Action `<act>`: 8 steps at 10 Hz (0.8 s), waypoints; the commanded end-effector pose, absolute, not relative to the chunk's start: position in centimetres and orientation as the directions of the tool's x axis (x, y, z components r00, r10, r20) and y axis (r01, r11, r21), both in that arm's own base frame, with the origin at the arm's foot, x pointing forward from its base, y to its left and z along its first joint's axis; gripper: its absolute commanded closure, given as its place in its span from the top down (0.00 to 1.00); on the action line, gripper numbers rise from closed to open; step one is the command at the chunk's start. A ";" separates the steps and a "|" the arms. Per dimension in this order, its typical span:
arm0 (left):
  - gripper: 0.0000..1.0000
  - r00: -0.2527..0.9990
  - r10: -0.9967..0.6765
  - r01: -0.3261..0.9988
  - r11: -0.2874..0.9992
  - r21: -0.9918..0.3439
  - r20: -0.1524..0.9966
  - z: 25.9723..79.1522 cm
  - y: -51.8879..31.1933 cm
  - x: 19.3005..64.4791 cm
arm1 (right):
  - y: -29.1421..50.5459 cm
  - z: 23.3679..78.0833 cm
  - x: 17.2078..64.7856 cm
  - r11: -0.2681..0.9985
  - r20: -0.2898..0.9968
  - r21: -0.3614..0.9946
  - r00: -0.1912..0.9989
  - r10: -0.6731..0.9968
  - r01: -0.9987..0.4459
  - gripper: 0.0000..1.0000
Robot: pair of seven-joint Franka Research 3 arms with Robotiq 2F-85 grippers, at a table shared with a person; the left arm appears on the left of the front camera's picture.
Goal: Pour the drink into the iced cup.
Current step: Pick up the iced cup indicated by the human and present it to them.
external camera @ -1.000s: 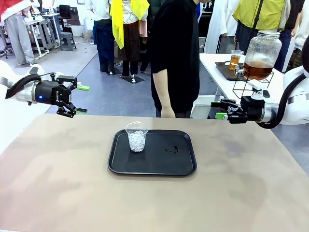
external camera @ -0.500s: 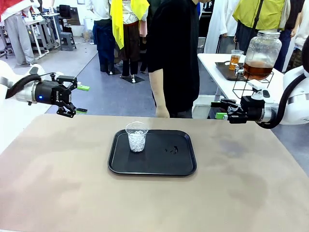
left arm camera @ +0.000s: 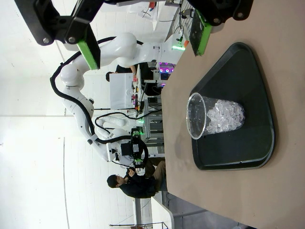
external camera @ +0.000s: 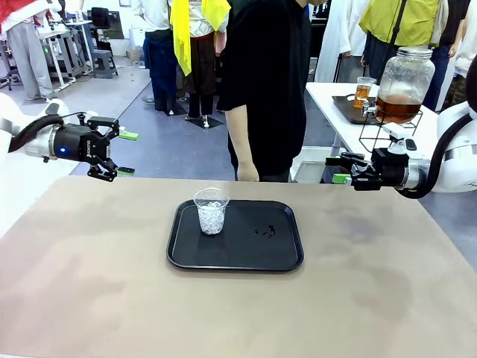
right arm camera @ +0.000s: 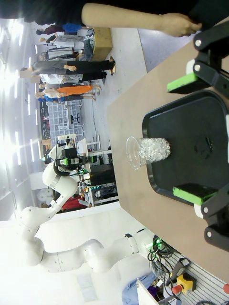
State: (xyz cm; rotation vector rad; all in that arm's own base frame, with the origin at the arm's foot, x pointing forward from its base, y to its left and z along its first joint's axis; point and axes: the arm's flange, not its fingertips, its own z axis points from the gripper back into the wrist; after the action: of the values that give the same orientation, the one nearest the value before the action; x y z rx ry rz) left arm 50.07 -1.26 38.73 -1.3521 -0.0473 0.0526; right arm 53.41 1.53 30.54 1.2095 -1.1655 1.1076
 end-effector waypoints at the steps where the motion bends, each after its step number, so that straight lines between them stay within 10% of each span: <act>1: 1.00 0.998 0.070 -0.008 0.219 -0.976 0.007 38.9 -1.3 49.9 | 1.5 30.8 53.6 0.051 0.997 0.081 0.082 0.001 -0.995 1.00; 8: 1.00 0.998 0.070 -0.008 0.219 -0.976 0.007 38.9 -1.3 49.9 | 1.5 30.8 53.6 0.051 0.997 0.081 0.082 0.001 -0.995 1.00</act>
State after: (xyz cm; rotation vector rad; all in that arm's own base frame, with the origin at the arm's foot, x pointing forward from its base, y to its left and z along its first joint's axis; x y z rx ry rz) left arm 50.07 -1.26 38.73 -1.3521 -0.0473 0.0526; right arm 53.41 1.53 30.54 1.2095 -1.1655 1.1076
